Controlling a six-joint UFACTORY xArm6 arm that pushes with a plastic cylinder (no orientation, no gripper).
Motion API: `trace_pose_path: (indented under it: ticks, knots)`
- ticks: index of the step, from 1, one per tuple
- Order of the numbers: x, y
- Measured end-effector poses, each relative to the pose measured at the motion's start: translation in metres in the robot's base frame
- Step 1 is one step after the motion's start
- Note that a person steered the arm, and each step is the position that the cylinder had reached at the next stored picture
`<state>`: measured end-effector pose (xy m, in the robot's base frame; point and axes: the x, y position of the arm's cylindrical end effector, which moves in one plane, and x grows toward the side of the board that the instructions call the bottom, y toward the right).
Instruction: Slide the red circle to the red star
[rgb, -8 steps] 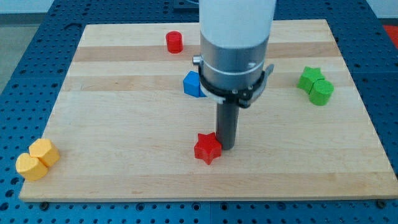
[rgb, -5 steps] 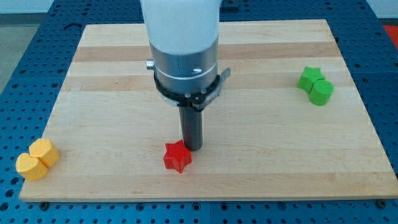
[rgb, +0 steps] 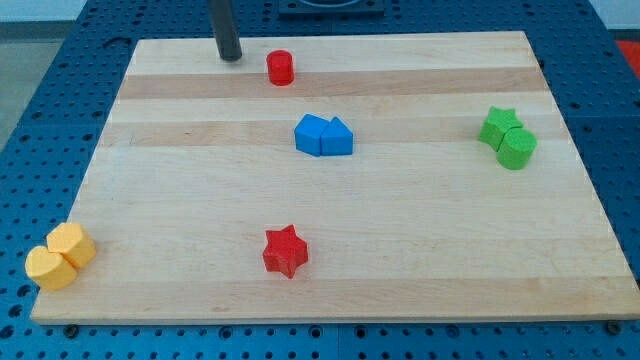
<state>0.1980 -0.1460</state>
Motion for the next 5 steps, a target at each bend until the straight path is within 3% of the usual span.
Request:
trace_pose_path:
  ticks: [2, 5]
  knots:
    - [0.002, 0.091]
    - [0.090, 0.076]
